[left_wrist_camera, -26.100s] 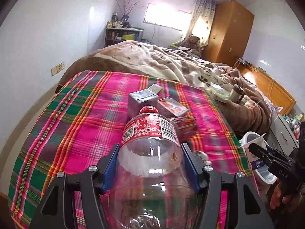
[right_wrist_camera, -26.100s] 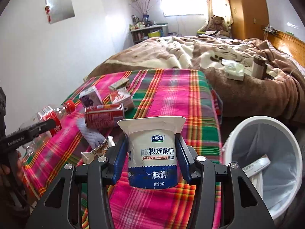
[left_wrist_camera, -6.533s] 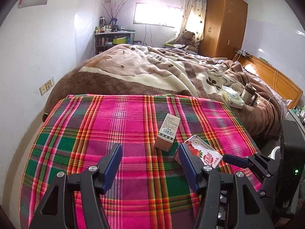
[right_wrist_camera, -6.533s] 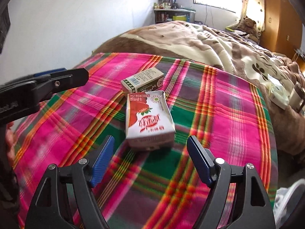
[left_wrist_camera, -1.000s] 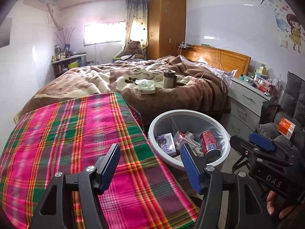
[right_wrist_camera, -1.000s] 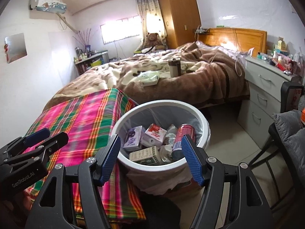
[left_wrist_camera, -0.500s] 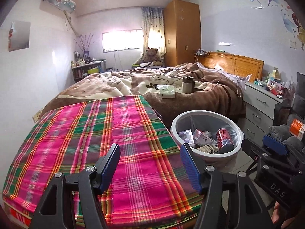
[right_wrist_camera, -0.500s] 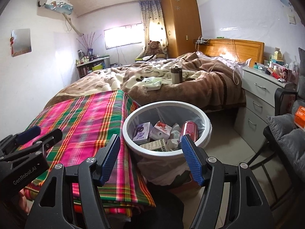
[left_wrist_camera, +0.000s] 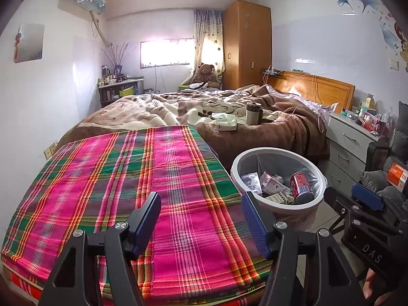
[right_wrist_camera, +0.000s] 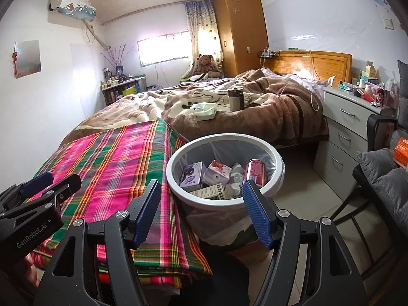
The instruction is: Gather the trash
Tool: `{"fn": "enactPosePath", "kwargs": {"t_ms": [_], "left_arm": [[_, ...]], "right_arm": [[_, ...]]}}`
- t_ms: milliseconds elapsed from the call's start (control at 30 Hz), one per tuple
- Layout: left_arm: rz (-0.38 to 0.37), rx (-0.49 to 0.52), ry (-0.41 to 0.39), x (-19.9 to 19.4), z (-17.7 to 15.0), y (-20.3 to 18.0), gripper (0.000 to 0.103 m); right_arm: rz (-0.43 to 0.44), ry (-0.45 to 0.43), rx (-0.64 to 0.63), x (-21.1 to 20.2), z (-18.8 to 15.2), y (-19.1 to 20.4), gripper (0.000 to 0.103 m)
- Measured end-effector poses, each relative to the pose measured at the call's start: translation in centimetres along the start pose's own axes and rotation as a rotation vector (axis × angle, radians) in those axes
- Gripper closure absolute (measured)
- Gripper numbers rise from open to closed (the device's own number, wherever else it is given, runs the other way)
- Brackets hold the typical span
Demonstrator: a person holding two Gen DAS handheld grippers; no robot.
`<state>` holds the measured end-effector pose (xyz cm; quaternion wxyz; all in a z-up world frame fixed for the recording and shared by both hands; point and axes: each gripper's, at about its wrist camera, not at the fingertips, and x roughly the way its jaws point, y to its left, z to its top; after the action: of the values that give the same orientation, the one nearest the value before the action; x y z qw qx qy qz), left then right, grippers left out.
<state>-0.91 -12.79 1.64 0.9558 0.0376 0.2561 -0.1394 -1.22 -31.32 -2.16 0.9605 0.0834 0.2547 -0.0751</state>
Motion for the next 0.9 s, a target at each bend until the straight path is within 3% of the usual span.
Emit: {"fn": "enactPosePath", "kwargs": {"t_ms": [900], "left_arm": [[0.003, 0.000, -0.010, -0.49, 0.18, 0.12, 0.038]], "right_arm": [[0.004, -0.002, 0.001, -0.15, -0.01, 0.51, 0.035]]}}
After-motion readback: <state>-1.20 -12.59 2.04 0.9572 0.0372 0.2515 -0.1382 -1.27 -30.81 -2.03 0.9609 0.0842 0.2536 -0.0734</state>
